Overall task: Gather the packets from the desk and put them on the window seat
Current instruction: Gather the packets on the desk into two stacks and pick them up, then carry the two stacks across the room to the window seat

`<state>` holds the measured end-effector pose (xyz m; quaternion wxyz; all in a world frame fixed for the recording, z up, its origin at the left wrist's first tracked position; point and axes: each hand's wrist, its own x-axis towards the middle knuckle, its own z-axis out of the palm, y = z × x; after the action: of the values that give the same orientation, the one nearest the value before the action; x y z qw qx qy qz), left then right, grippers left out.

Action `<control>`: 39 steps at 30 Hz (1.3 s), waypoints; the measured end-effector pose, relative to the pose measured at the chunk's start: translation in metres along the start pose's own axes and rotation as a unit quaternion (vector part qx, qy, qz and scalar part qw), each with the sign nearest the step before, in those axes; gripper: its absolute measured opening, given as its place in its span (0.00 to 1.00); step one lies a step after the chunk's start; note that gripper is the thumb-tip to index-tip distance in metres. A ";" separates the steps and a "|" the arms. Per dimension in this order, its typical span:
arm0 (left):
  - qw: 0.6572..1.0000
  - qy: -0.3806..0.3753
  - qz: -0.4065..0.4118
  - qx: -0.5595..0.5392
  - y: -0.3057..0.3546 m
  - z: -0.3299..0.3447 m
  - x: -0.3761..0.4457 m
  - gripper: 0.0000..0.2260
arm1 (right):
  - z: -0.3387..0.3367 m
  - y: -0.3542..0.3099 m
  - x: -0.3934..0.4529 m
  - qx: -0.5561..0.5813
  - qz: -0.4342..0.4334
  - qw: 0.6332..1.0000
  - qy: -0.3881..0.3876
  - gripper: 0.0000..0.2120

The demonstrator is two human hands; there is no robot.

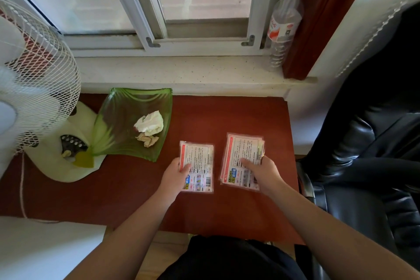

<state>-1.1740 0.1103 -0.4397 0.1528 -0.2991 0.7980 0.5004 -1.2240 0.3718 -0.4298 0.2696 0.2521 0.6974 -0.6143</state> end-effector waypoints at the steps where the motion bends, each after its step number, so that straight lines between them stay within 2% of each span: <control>1: 1.000 -0.006 -0.006 -0.026 0.001 -0.001 -0.002 0.11 | -0.004 0.000 -0.002 0.011 0.006 1.000 -0.014 0.07; 6: 0.988 -0.043 -0.021 -0.147 0.015 -0.009 -0.019 0.06 | -0.028 -0.007 -0.016 0.027 0.018 0.998 -0.059 0.07; 10: 0.982 -0.077 -0.013 -0.169 0.025 -0.012 -0.035 0.06 | -0.043 -0.008 -0.034 0.026 -0.006 0.996 -0.084 0.08; 15: 0.974 -0.120 0.008 -0.191 0.041 -0.018 -0.050 0.07 | -0.052 -0.011 -0.057 0.096 -0.010 0.992 -0.081 0.11; 28: 0.969 -0.207 0.041 -0.130 0.048 -0.065 -0.054 0.10 | -0.010 -0.002 -0.123 0.174 -0.035 0.984 -0.024 0.12; 34: 0.954 -0.260 0.054 -0.138 0.044 -0.093 -0.056 0.12 | 0.023 0.016 -0.157 0.169 -0.063 0.983 0.043 0.13; 39: 0.939 -0.312 0.074 -0.122 0.045 -0.093 -0.054 0.11 | 0.035 0.038 -0.187 0.227 -0.061 0.967 0.100 0.11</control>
<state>-1.1550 0.0591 -0.3364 0.3189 -0.0842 0.6632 0.6718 -1.0592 0.3375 -0.3324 0.0963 0.3237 0.5772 -0.7435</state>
